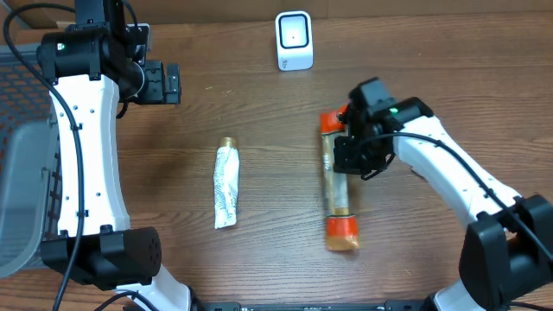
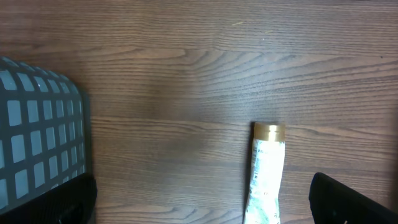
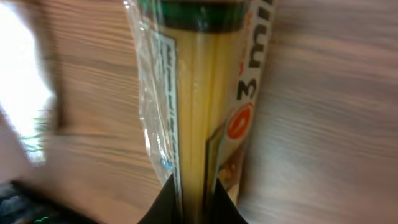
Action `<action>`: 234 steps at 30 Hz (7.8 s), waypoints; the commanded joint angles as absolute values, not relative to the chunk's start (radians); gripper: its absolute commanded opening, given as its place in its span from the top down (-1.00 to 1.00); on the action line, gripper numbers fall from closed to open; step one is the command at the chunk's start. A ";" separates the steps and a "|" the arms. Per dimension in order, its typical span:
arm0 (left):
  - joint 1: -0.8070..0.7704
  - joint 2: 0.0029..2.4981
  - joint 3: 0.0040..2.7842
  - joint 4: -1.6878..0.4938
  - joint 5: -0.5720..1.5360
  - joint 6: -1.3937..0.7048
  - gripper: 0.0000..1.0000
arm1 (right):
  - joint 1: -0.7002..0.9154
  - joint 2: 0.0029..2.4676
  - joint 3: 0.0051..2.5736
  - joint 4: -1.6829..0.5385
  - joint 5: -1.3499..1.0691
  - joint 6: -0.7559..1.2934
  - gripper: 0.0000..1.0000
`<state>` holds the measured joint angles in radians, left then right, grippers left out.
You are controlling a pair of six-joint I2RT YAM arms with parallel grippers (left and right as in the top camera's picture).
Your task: Scan the item barcode
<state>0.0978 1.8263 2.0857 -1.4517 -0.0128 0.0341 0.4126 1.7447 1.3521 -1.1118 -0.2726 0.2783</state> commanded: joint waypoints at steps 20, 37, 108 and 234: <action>0.091 1.838 2.088 -1.451 -0.019 0.052 -1.00 | 0.723 2.231 1.838 -1.478 0.276 0.434 0.70; 0.091 1.838 2.088 -1.451 -0.019 0.052 -0.99 | 0.738 2.231 1.824 -1.514 0.247 0.415 -0.40; 0.091 1.838 2.088 -1.451 -0.019 0.052 -0.99 | 0.315 2.082 1.522 -1.085 -0.768 -0.112 0.93; 0.091 1.838 2.088 -1.451 -0.019 0.052 -0.99 | 0.236 2.174 1.394 -1.131 -0.692 -0.080 -0.34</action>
<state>0.0978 1.8263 2.0857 -1.4513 -0.0132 0.0341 0.2245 2.1925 1.4715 -1.1530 -0.7166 -0.0784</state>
